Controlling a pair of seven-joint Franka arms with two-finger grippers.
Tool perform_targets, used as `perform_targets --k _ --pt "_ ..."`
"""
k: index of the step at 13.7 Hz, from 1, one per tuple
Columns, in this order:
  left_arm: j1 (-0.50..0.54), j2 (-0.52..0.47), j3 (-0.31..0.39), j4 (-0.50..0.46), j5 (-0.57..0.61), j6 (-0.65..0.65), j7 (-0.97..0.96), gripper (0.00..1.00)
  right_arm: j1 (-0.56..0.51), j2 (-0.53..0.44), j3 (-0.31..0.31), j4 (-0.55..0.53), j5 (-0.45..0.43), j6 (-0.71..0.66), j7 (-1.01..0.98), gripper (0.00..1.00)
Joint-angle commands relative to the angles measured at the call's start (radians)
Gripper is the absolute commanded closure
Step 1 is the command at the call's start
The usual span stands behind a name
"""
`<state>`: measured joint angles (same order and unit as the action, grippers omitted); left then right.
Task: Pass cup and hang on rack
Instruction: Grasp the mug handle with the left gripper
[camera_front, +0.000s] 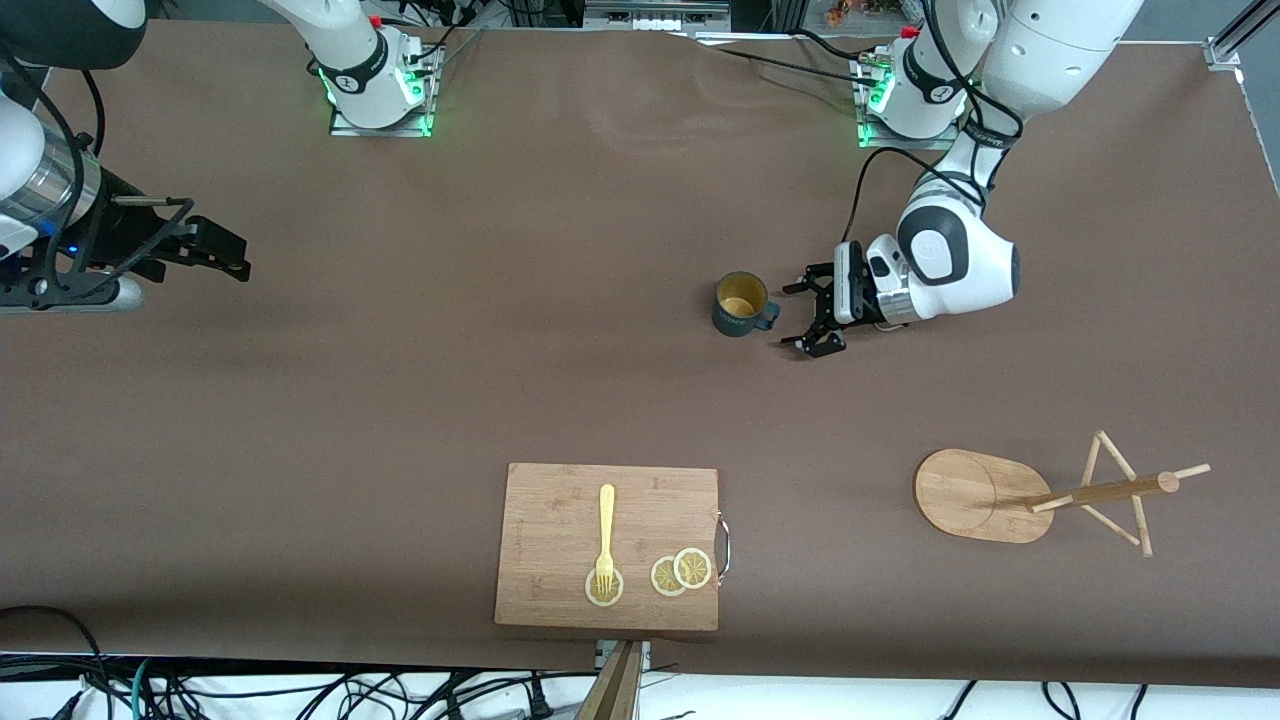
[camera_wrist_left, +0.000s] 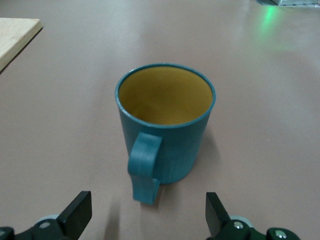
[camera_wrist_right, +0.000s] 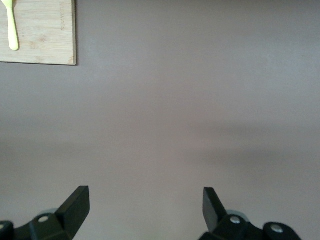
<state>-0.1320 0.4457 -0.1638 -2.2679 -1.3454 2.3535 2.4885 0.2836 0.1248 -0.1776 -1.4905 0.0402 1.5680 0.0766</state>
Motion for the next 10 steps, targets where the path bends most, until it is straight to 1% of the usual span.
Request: perform_targets --k 1,3,6,10 --pt "-0.011 0.027 -0.013 0.022 -0.052 0.006 0.036 0.0 0.018 0.006 0.009 0.021 -0.042 -0.003 -0.001 0.0" --pt "-0.012 0.033 -0.014 0.022 -0.067 0.007 0.055 0.0 0.016 0.007 0.006 0.021 -0.042 -0.002 -0.004 0.0" --pt "-0.027 0.059 -0.016 0.022 -0.161 0.007 0.131 0.0 0.017 0.007 0.006 0.021 -0.045 0.009 -0.006 0.0" --pt "-0.034 0.057 -0.016 0.022 -0.169 0.007 0.135 0.0 0.017 0.007 0.007 0.021 -0.042 0.009 -0.005 0.0"
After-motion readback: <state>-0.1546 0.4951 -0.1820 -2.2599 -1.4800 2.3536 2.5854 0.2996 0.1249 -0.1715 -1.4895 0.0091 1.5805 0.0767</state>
